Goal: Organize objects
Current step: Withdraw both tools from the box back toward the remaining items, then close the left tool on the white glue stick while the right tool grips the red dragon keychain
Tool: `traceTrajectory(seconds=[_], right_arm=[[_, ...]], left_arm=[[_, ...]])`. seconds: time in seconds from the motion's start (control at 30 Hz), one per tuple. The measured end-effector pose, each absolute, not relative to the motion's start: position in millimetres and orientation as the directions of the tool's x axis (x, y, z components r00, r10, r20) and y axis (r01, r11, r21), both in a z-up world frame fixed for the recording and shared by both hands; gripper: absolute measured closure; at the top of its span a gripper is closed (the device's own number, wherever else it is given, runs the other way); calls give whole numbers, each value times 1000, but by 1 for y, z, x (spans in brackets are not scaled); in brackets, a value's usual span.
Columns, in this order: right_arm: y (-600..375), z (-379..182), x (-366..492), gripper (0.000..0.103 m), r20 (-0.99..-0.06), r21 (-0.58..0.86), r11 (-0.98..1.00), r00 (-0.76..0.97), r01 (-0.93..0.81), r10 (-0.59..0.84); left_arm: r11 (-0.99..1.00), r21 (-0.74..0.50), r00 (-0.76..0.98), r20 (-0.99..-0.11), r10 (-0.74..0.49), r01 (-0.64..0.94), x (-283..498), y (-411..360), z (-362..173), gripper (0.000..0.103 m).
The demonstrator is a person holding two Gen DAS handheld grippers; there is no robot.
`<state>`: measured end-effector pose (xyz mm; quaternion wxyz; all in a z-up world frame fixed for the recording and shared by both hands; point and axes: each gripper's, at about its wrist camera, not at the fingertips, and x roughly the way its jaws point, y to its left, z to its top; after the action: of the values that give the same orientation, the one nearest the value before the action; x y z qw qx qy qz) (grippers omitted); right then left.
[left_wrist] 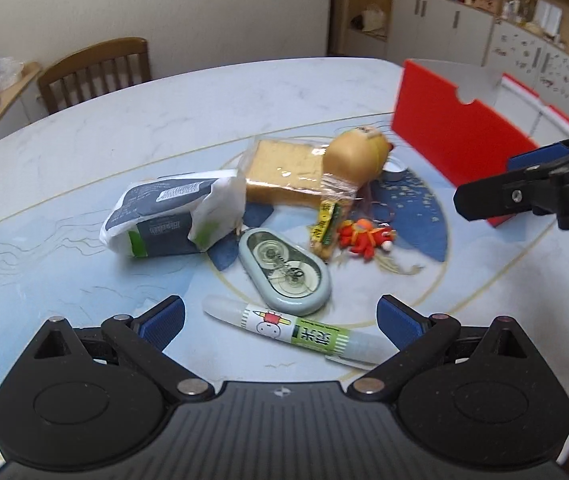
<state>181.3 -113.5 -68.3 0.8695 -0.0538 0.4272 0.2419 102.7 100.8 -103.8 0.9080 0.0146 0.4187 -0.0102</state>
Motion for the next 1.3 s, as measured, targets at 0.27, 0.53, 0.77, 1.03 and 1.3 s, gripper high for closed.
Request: traceTrajectory(seconds=[0.27,0.53,0.77,1.03,1.3], right_arm=[[-103,-85,193,5,-792,98,886,504,-452,344],[-98,-104,206,7,-825,70,889,475,-452,306],[-88,-116,215,7,-839,74,876,444,-477,313],[-73,-131,224,11,-855,59,866,423,-496,300],[-63,-143,229,19,-861,58,866,415,-497,295]], left_arm=[[998,39,594,-803,57,-44,115,94,-120,0],[994,2,554,-830,62,-108,125,95,-131,0],[992,-5,533,-844,63,-126,125,91,-139,1],[991,-1,527,-847,70,-133,117,95,-142,1],[979,20,515,-848,124,-203,109,121,-143,2]])
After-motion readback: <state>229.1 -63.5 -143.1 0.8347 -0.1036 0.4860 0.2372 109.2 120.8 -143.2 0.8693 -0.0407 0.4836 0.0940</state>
